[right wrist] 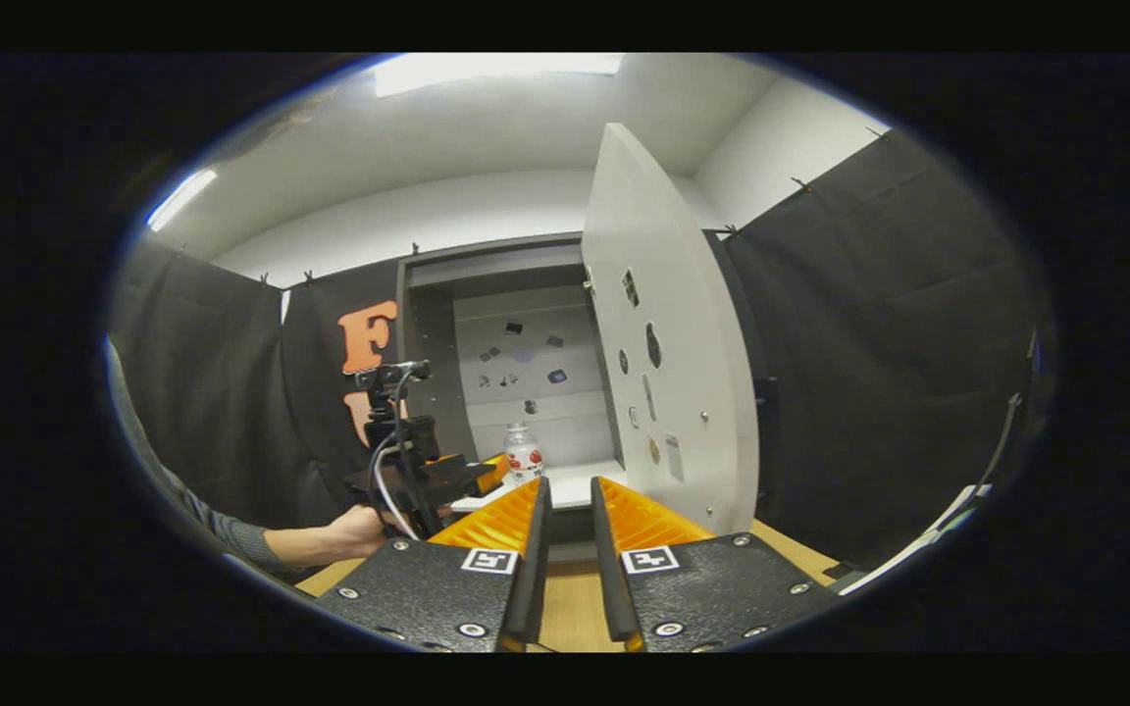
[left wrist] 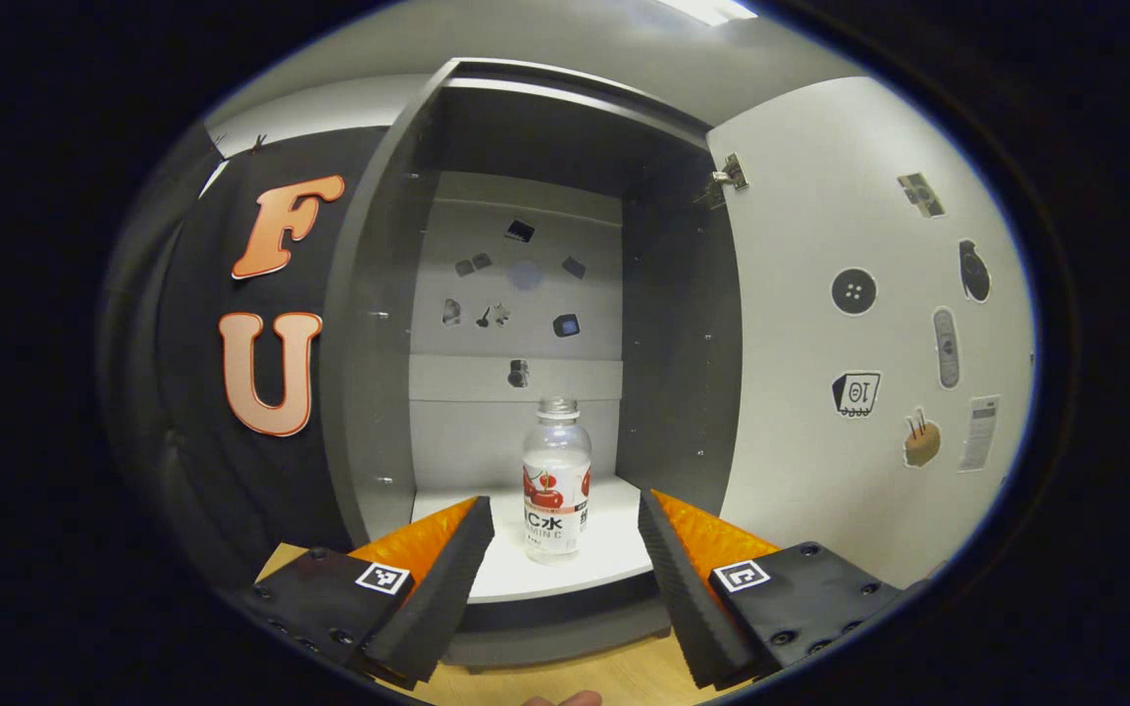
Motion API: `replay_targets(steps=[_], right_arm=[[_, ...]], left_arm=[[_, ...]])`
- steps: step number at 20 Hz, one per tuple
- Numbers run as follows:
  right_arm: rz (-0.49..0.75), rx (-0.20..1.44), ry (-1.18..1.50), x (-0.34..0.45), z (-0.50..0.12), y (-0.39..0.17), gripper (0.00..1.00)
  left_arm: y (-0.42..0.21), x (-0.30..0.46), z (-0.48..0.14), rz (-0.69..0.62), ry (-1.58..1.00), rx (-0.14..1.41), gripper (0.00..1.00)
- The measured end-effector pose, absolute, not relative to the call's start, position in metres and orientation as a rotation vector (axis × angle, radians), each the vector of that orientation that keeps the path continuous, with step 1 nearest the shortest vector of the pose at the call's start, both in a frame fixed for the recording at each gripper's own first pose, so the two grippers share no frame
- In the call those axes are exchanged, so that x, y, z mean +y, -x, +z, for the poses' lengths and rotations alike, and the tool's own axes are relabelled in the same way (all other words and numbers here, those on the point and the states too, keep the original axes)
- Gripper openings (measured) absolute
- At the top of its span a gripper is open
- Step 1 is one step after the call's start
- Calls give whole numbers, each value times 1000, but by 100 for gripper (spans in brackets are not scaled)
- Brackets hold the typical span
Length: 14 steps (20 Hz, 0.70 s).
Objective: Open the cabinet door with the right hand, grasp the bottle in the cabinet with the left hand and place it on the coaster, then close the cabinet door with the right hand.
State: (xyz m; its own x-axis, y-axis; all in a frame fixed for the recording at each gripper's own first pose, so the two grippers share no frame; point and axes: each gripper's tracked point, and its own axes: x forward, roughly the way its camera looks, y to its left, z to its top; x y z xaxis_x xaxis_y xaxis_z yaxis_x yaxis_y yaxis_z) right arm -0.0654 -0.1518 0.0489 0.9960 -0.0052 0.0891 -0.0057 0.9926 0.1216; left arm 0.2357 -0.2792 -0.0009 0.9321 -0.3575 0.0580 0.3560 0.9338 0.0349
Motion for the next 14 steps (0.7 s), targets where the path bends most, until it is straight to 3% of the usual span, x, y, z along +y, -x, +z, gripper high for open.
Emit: replay_targets(steps=[1, 3, 5, 9, 11, 14], right_arm=[[-8, -83, -125, -149, 46, 59, 25], [-21, -73, -130, -143, 47, 46, 25], [-36, -66, -133, -138, 47, 33, 22], [-53, -57, -134, -134, 47, 18, 25], [-59, -44, -128, -133, 44, 11, 25], [-59, -23, -132, -129, 40, 2, 25]], left_arm=[[-247, -283, -2, -372, -28, -66, 99], [-268, -291, -5, -379, -25, -67, 94], [-285, -296, -9, -387, -27, -64, 99], [-316, -303, -15, -394, -32, -55, 94], [-328, -307, -18, -401, -27, -51, 99], [-342, -312, -23, -399, -29, -41, 96]])
